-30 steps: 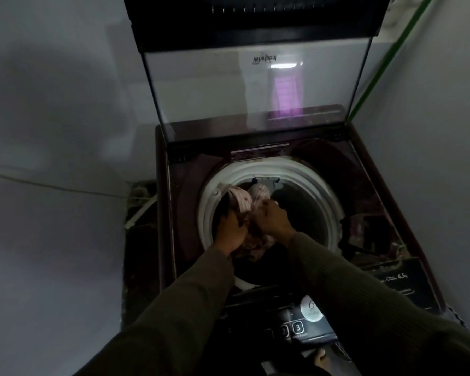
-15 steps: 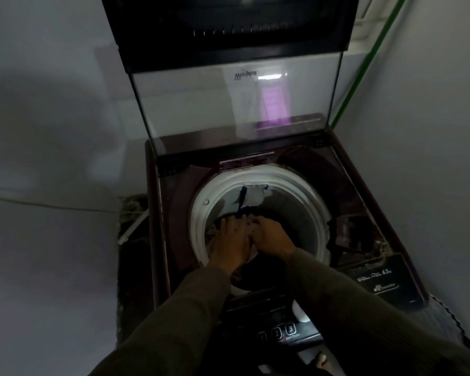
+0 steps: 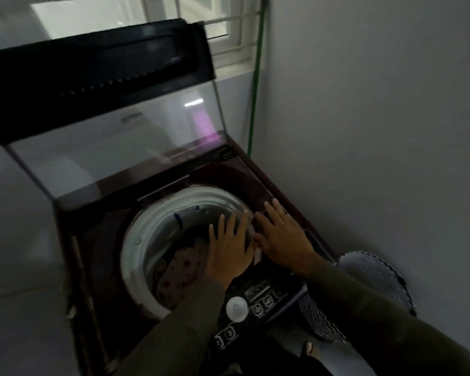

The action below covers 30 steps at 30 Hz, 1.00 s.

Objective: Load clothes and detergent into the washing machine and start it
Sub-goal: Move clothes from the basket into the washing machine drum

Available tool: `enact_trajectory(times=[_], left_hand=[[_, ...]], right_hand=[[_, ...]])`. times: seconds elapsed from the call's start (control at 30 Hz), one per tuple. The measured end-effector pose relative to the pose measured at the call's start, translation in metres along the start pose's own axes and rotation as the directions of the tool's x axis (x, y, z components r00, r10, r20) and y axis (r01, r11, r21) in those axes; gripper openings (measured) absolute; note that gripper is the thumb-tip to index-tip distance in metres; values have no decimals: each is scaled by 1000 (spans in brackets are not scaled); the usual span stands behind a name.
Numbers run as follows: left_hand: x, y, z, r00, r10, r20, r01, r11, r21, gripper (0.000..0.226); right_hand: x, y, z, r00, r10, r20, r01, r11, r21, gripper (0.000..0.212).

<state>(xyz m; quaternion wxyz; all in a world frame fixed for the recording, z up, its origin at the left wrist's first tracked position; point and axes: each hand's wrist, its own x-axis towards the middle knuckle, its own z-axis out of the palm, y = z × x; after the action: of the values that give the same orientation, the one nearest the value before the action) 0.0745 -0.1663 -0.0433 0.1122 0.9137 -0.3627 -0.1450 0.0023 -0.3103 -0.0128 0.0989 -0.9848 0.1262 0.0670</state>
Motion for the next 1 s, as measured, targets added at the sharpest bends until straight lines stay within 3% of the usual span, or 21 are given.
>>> enact_trajectory(times=[0.23, 0.4, 0.47, 0.57, 0.8, 1.0], left_hand=[[25, 87, 25, 986, 142, -85, -132, 985, 107, 78], [38, 147, 41, 978, 74, -194, -50, 991, 124, 67], [42, 167, 50, 967, 137, -215, -91, 973, 211, 63], [51, 202, 66, 959, 234, -157, -185, 943, 275, 62], [72, 286, 123, 948, 305, 92, -318, 895, 314, 63], [75, 315, 191, 901, 344, 263, -412, 867, 280, 69]], right_hand=[[-56, 84, -8, 980, 177, -84, -173, 983, 60, 73], [-103, 146, 14, 961, 230, -154, -213, 970, 117, 71], [-122, 169, 28, 954, 271, -131, -253, 958, 136, 72], [-148, 203, 51, 944, 324, -61, -310, 935, 172, 72], [-182, 270, 103, 919, 378, 115, -394, 869, 297, 75], [-199, 311, 156, 875, 407, 262, -475, 826, 304, 75]])
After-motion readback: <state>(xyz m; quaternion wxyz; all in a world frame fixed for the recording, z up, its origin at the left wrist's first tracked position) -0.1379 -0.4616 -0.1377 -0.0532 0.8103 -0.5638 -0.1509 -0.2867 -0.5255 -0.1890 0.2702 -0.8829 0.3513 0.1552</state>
